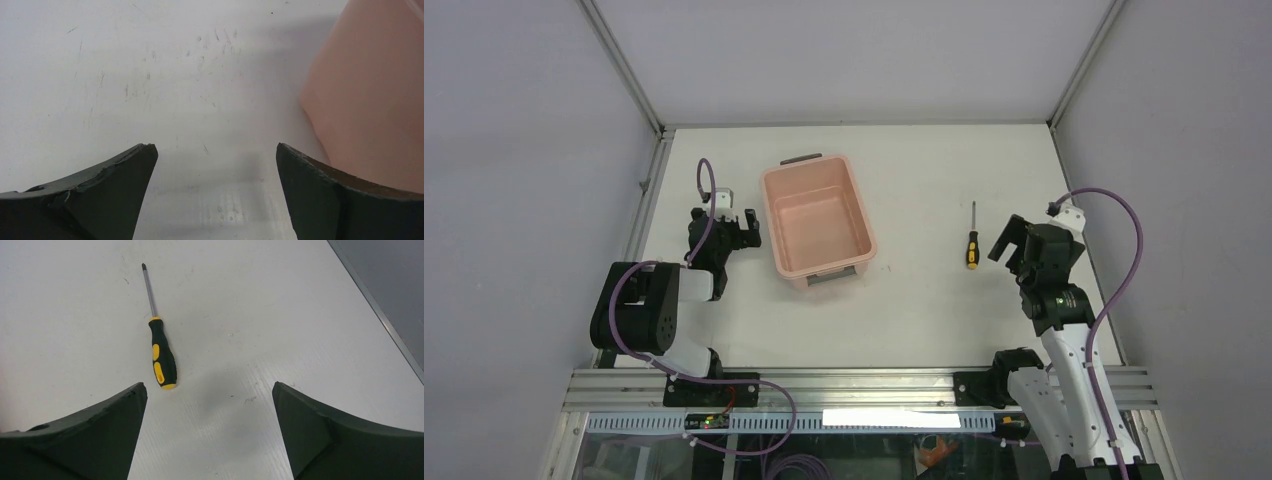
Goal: Put the screwdriver in the bin
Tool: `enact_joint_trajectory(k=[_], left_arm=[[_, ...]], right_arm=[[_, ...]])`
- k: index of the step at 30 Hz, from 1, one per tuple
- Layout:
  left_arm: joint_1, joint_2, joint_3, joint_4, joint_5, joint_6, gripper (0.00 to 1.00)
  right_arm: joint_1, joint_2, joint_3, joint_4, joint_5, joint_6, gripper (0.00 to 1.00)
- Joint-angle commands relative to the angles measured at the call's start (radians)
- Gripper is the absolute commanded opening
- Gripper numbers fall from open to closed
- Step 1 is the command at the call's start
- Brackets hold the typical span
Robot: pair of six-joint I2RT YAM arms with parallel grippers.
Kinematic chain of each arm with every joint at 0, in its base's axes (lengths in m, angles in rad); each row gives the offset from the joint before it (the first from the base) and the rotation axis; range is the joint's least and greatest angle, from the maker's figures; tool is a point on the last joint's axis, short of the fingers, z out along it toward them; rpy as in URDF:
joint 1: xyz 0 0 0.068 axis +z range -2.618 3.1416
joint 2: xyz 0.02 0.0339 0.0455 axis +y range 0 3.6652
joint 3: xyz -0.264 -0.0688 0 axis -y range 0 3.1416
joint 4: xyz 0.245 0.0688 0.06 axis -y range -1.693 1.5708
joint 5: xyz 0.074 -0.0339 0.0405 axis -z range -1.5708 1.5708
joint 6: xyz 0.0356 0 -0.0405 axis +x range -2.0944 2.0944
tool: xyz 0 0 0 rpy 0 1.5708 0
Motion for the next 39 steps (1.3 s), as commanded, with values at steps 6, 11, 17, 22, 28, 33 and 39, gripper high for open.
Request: enact_joint_trajectory(k=[6,11,17,22,28,33,39], left_arm=[[-0.009,-0.028,0.001,0.027,0.006,-0.015,0.99],[-0.009,-0.027,0.001,0.027,0.007,-0.015,0.99],[-0.009,-0.026,0.001,0.026,0.007,-0.015,0.99],[-0.009,-0.026,0.001,0.027,0.007,-0.015,0.99],[-0.009,-0.026,0.002,0.027,0.007,-0.015,0.99],[-0.009,-0.027,0.001,0.027,0.007,-0.015,0.99],[-0.009,-0.027,0.001,0.027,0.006,-0.015,0.99]], right_arm=[[-0.002,0.058,0.125,-0.003,-0.063,0.034,0.99],[0.012,0.316,0.369,-0.150,-0.260,0.029,0.99],[0.131,0.624,0.518,-0.224,-0.195,0.002,0.99],[0.144,0.843,0.563,-0.216,-0.217,-0.018,0.99],[0.125,0.976,0.538,-0.162,-0.122,0.000,0.99],[0.059,1.043,0.485,-0.062,-0.206,-0.002,0.90],[0.039,1.148,0.474,-0.029,-0.246,0.003,0.49]])
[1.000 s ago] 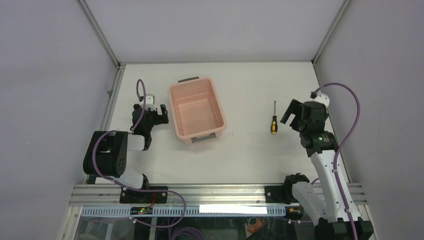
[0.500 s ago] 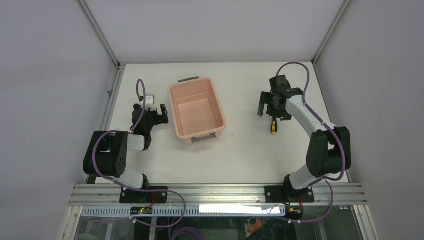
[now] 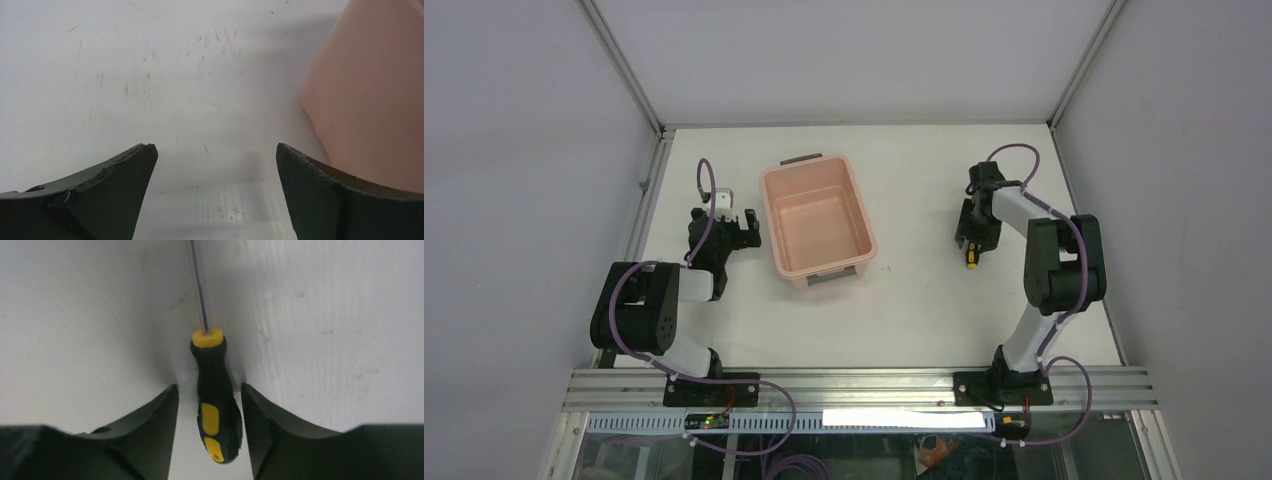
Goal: Put the screwdriver in the bin
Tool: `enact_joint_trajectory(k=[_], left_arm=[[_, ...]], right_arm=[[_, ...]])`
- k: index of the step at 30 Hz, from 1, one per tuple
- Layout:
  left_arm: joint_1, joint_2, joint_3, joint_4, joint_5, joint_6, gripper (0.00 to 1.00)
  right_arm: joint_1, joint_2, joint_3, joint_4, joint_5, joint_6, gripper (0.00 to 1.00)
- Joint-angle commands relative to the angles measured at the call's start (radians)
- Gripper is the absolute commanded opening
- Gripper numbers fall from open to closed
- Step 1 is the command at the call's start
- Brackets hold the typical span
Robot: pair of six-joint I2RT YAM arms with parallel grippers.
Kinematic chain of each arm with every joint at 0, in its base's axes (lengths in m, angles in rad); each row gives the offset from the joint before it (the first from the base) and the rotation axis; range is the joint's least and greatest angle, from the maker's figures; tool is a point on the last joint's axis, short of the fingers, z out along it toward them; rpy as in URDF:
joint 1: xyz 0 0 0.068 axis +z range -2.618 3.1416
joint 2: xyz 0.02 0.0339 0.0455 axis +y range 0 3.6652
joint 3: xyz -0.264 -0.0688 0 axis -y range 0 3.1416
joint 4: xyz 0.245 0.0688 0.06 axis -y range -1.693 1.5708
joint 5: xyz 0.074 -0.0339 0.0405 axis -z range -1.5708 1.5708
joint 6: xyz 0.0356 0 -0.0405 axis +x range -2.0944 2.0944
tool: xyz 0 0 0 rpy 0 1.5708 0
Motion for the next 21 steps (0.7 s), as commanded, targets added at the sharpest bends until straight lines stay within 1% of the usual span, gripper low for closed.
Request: enact_joint_trajectory(k=[1,3,4,8,11,13,16,19,21], left_arm=[[-0.009,-0.027,0.001,0.027,0.006,-0.015,0.99],[-0.009,-0.026,0.001,0.027,0.007,-0.015,0.99],[-0.009,-0.029,0.001,0.026,0.006,-0.015,0.99],[-0.009,-0.026,0.001,0.027,0.006,-0.015,0.99],[-0.009,-0.027,0.001,0.027,0.007,-0.015,0.99],[-0.009,-0.026,0.001,0.026,0.006,-0.015,0.99],[-0.009,-0.027,0.001,0.026,0.007,-0.015,0.99],[-0.009,-0.027,0.001,0.027,0.007,-0.015,0.99],[-0.009,-0.027,0.001,0.026,0.007,-0.015,0.99]], right_arm=[[-0.005,0.042,-0.019,0.053,-0.046,0.015,0.36],[-0.005,0.026,-0.011,0.030,-0.056,0.015,0.10],[-0.004,0.004,0.002,0.004,-0.053,0.018,0.01],[0.016,-0.153,0.124,-0.168,-0.002,0.023,0.00],[0.087,-0.248,0.257,-0.294,0.026,0.031,0.00],[0.196,-0.268,0.372,-0.394,0.047,0.069,0.00],[0.385,-0.244,0.527,-0.492,0.123,0.142,0.00],[0.545,-0.173,0.661,-0.499,0.114,0.197,0.00],[0.658,-0.081,0.759,-0.481,0.104,0.204,0.00]])
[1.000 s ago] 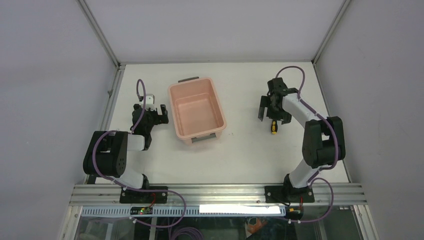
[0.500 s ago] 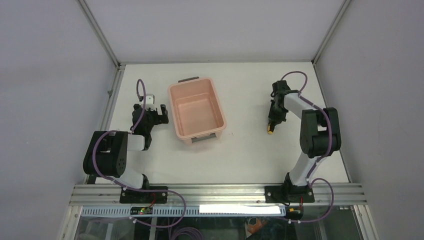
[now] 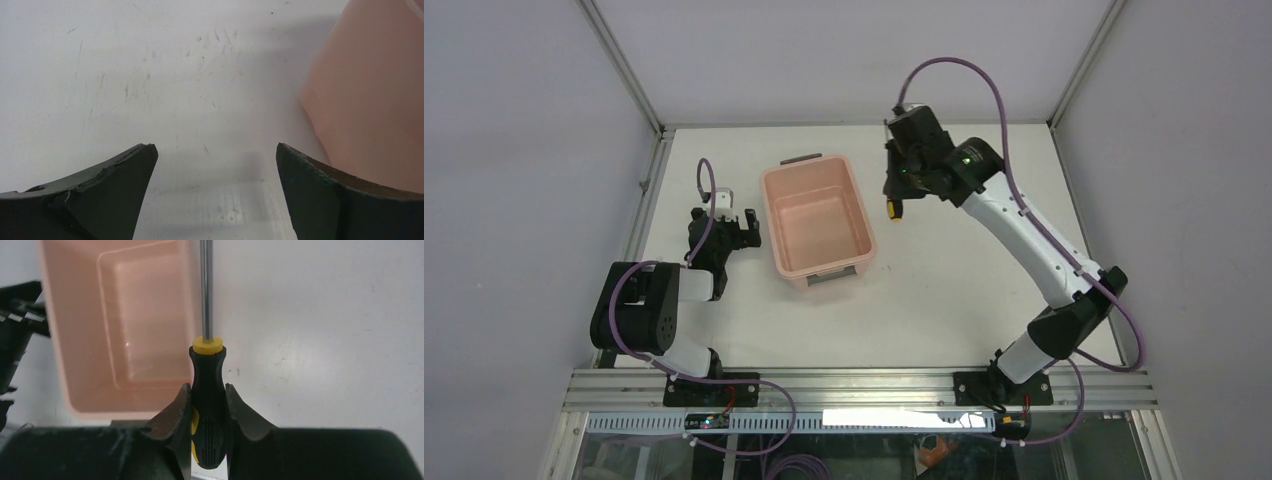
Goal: Put the screwdriver in the bin
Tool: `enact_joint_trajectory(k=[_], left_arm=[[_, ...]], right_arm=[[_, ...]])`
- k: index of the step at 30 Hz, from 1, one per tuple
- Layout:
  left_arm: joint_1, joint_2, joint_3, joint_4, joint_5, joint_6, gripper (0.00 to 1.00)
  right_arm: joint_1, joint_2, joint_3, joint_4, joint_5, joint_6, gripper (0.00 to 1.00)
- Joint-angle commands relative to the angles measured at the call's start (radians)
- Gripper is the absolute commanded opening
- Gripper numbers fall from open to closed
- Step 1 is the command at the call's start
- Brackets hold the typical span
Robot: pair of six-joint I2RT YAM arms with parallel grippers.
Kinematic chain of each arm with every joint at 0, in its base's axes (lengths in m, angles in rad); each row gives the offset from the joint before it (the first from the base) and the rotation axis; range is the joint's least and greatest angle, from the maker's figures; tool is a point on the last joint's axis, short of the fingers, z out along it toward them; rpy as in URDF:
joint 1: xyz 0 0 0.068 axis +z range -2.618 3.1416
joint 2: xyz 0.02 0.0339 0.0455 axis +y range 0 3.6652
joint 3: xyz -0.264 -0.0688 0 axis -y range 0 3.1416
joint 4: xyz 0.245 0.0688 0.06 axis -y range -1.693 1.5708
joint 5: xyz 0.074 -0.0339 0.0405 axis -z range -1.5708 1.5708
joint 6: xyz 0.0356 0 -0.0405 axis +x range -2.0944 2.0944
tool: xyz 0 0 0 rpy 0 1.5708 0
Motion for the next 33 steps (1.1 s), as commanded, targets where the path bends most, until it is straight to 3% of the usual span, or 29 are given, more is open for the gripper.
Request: enact_joint_trajectory(k=[1,10,17,20,26,33], left_arm=[[-0.009,-0.026,0.001,0.026,0.007,-0.015,0.99],[-0.009,-0.027,0.001,0.027,0.007,-0.015,0.99],[-0.009,-0.027,0.001,0.026,0.007,-0.015,0.99],[-0.009,-0.026,0.001,0.027,0.007,-0.015,0.99],[-0.009,-0.027,0.001,0.027,0.006,-0.015,0.99],[-0.009,-0.027,0.001,0.027,0.007,-0.015,0.99]], right_arm=[[0.160,0.168,0.152,-0.076,-0.001,0.060,0.00],[0.248,0.618,0.396,0.004,-0.061,0.062,0.00],[0.255,0.730,0.266,0.141,-0.085,0.133,0.12],[0.256,0.725,0.219,0.179,-0.073,0.160,0.26],[0.258,0.633,0.254,0.163,-0.054,0.112,0.77],[0.259,0.423,0.337,0.053,-0.028,-0.022,0.86]])
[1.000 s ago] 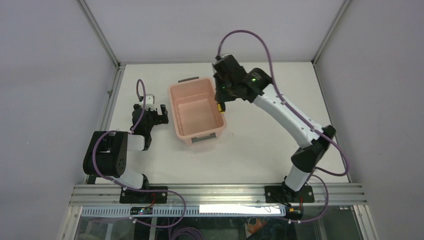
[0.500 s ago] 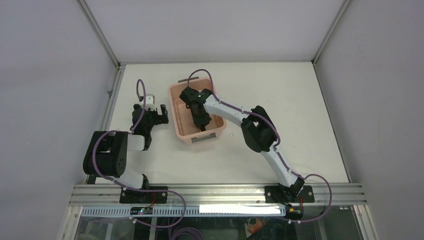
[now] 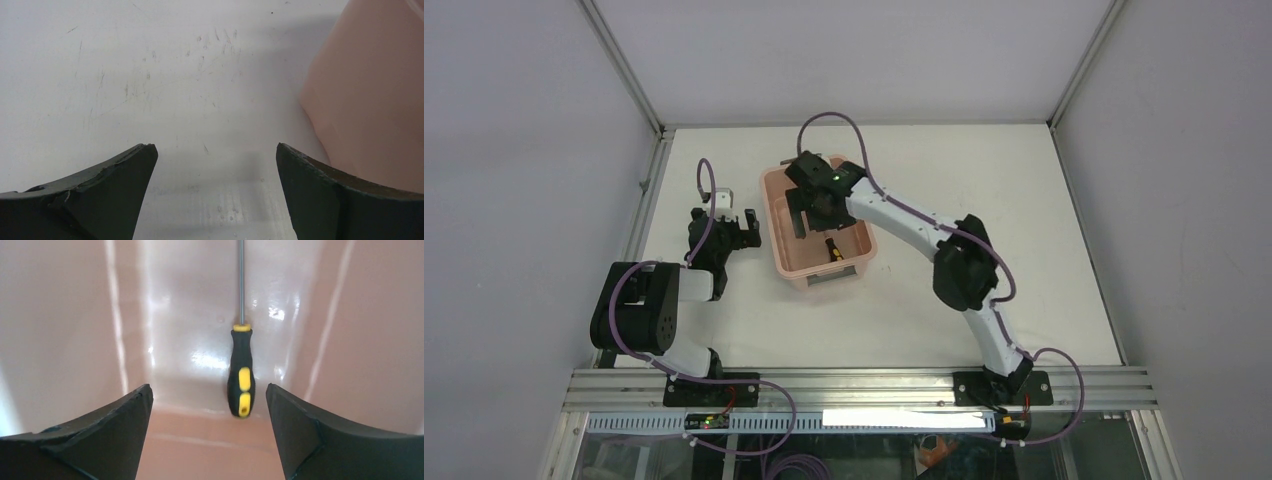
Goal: Put the screwdriver in the bin
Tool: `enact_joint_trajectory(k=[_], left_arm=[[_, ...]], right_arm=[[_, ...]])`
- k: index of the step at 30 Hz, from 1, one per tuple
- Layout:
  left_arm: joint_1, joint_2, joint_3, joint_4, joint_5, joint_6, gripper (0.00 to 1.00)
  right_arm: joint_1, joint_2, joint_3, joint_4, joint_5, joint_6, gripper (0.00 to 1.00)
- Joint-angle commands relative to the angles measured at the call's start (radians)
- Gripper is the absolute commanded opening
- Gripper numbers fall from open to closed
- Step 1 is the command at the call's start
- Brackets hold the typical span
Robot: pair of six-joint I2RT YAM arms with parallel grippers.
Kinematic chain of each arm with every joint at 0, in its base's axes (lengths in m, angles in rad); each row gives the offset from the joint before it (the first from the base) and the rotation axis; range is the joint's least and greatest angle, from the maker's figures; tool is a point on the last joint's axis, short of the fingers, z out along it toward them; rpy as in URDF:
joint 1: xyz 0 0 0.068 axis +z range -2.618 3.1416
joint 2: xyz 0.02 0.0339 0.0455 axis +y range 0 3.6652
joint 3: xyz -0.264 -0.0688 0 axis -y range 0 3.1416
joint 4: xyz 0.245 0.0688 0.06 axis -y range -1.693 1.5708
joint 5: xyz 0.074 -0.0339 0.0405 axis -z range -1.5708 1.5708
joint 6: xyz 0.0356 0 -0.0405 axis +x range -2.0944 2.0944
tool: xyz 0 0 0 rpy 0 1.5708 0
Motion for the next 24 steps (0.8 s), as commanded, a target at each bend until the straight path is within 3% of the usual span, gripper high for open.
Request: enact_joint_trajectory(k=[1,4,7,12,17,24], left_arm=[[-0.009,-0.026,0.001,0.026,0.007,-0.015,0.99],[-0.009,-0.027,0.001,0.026,0.006,-0.015,0.99],[-0.009,-0.027,0.001,0.026,0.007,-0.015,0.99],[-0.010,-0.026,0.001,0.026,0.007,-0.015,0.99],[-0.009,-0.027,0.001,0.026,0.006,-0.015,0.99],[-0.009,-0.027,0.001,0.026,0.007,-0.015,0.99]], right_arm=[[0.001,-0.285,0.058,-0.051,0.050,-0.109,0.88],[-0.042,-0.430,-0.036,-0.061,0.050,-0.141,0.94],[-0.166,-0.582,-0.196,-0.051,0.057,-0.155,0.99],[-0.546,-0.833,-0.524,0.044,0.093,-0.239,0.99],[-0.857,-0.970,-0.693,0.084,0.004,-0.290,0.99],[-0.892,-1.046,-0.779,0.087,0.046,-0.285,0.99]])
